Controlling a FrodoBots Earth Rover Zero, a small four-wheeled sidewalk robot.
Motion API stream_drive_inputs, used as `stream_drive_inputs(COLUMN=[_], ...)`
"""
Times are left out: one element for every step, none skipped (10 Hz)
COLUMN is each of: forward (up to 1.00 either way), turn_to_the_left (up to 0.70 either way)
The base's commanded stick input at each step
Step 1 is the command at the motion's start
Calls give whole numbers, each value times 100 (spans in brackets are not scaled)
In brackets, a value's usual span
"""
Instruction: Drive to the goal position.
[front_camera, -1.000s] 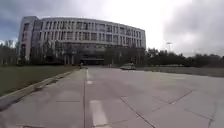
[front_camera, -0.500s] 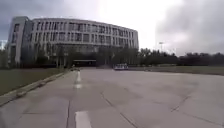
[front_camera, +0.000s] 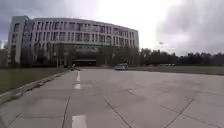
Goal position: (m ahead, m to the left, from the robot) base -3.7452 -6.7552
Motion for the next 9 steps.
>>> stream_drive_inputs(forward=[5,5,5,5,5,5,5,5,5], turn_to_the_left=[0,0,0,0,0,0,0,0,0])
